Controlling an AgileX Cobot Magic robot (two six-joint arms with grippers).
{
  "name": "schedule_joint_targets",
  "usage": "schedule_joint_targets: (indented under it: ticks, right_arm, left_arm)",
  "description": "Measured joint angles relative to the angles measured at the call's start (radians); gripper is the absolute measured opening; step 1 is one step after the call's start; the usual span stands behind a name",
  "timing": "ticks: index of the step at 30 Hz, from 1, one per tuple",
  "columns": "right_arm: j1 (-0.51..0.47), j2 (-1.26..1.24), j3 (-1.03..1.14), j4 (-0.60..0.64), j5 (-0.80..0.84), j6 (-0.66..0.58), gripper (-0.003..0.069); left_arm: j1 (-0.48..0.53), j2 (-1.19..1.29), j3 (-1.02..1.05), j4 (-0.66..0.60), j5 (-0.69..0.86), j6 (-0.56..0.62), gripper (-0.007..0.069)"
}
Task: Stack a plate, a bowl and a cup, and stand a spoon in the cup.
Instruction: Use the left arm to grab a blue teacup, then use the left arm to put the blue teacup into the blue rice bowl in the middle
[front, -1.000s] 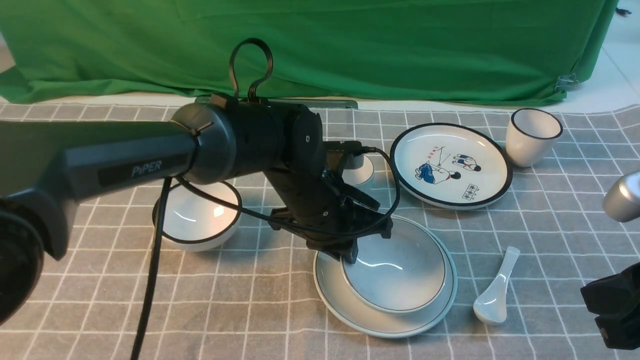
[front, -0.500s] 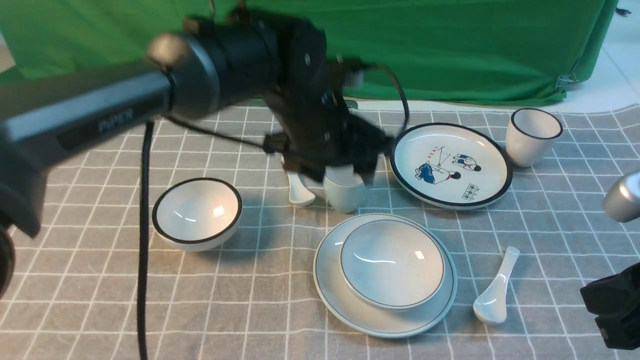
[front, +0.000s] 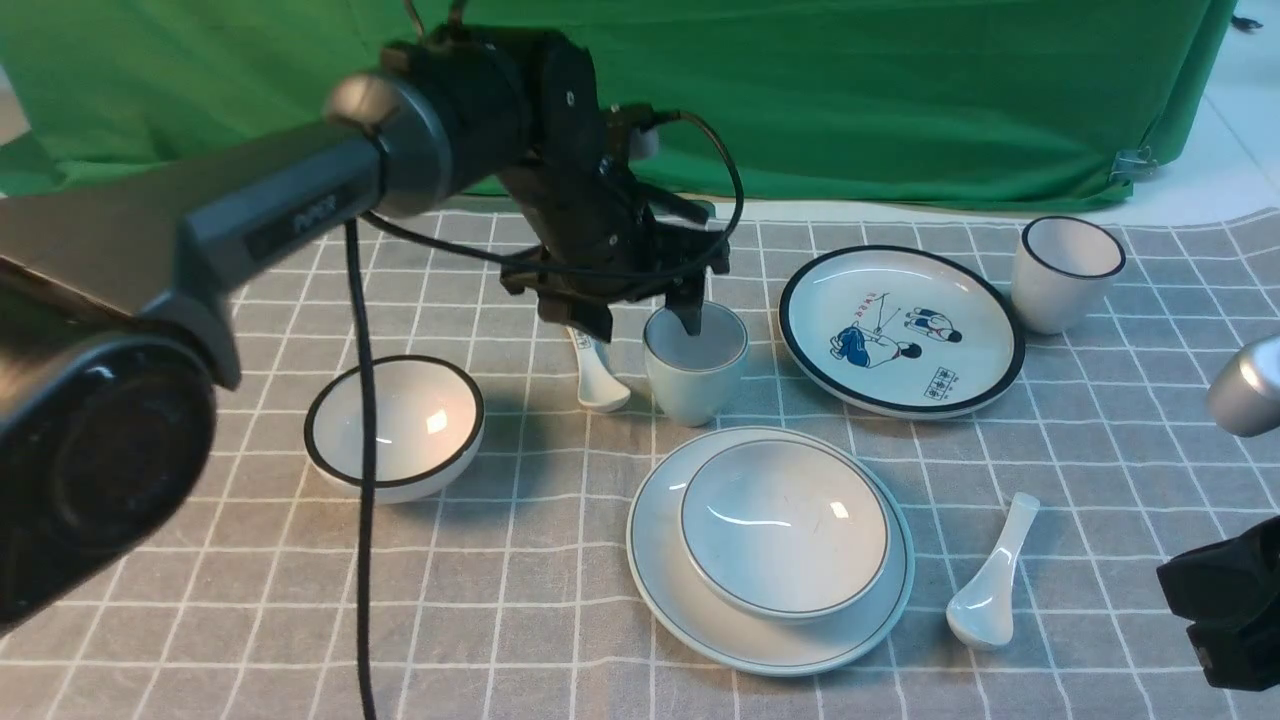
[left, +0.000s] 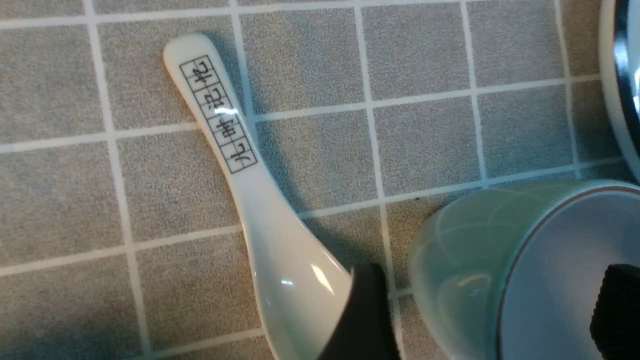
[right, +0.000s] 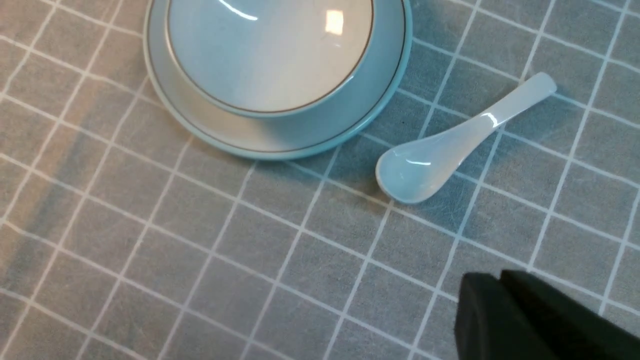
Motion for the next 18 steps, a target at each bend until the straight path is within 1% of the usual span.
schedule_joint_targets:
  ticks: [2,3,5,6,7,9,11,13,15,18]
  right_arm:
    - [0.0,0.0,0.0,0.0,-0.002,0.0,0.0069]
    - [0.0,0.0,0.0,0.0,-0.003,0.0,0.0069]
    - [0.0,0.0,0.0,0.0,-0.005,0.0,0.0069]
    - [0.0,0.0,0.0,0.0,-0.006,0.0,0.0069]
    - [0.0,0.0,0.0,0.0,-0.007,0.0,0.007]
    - [0.0,0.0,0.0,0.0,-0.007,0.0,0.007]
    - [0.0,0.0,0.0,0.0,-0.007,0.0,0.007]
    - [0.0,0.0,0.0,0.0,-0.007,0.001,0.007]
    - [0.0,0.0,0.0,0.0,-0.007,0.0,0.007]
    - [0.0,0.0,0.0,0.0,-0.01,0.0,0.007]
  left_arm:
    - [0.0,0.012,-0.001,-0.001,-0.012,0.007,0.0533]
    - [0.0,0.017,-0.001,-0.001,-0.02,0.02,0.051]
    - [0.0,0.023,-0.001,-0.001,-0.032,0.038,0.045]
    - [0.0,0.025,-0.001,-0.001,-0.039,0.045,0.0408]
    - [0.0,0.027,-0.001,-0.001,-0.046,0.053,0.0274]
    - [0.0,0.022,-0.001,-0.001,-0.047,0.07,0.0136]
    - [0.0,0.0,-0.001,0.007,-0.043,0.084,0.006]
    - [0.0,-0.038,-0.001,0.009,-0.042,0.094,0.003]
    - [0.0,-0.066,-0.001,0.011,-0.039,0.097,0.0027]
    - [-0.009,-0.174,-0.002,-0.006,0.007,0.131,0.0027]
